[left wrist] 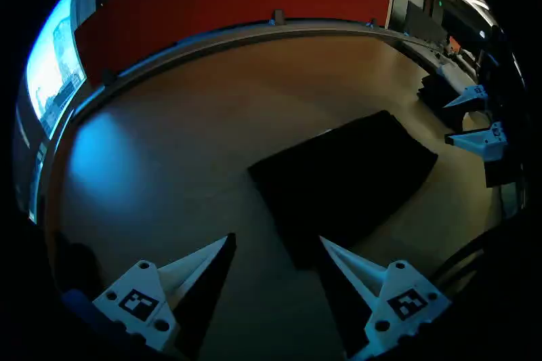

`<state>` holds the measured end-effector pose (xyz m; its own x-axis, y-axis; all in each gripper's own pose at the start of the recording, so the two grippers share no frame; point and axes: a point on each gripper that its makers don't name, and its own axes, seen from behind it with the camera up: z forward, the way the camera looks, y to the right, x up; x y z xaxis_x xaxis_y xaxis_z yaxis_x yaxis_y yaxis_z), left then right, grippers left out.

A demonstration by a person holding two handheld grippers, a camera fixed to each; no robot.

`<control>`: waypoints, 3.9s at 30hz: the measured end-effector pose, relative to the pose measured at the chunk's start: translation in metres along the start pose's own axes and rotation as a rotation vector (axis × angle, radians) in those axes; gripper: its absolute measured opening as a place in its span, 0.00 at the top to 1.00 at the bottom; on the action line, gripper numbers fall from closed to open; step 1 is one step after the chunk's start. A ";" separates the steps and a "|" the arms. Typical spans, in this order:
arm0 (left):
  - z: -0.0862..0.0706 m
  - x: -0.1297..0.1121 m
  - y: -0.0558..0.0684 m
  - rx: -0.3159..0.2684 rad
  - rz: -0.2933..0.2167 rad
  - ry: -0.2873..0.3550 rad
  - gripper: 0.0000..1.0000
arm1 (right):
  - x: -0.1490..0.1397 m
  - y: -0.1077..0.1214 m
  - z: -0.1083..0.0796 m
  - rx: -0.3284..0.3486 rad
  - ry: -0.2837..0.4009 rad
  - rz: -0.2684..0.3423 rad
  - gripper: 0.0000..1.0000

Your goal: Fold towel

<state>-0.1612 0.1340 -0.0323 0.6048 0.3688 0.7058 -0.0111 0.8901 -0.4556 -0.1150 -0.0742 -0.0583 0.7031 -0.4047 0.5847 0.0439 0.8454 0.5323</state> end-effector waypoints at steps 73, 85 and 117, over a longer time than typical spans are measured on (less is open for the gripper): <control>-0.111 -0.106 -0.005 0.164 -0.250 0.061 0.20 | -0.044 -0.018 0.021 0.150 -0.104 -0.178 0.35; -0.125 -0.119 -0.008 0.190 -0.284 0.058 0.20 | -0.057 -0.014 0.028 0.174 -0.143 -0.187 0.65; -0.136 -0.132 -0.012 0.210 -0.321 0.052 0.20 | -0.029 -0.009 0.017 0.168 -0.075 -0.224 0.92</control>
<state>-0.1327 0.0379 -0.1941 0.6433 0.0537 0.7637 0.0256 0.9955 -0.0916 -0.1475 -0.0765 -0.0696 0.6343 -0.6050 0.4813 0.0702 0.6650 0.7435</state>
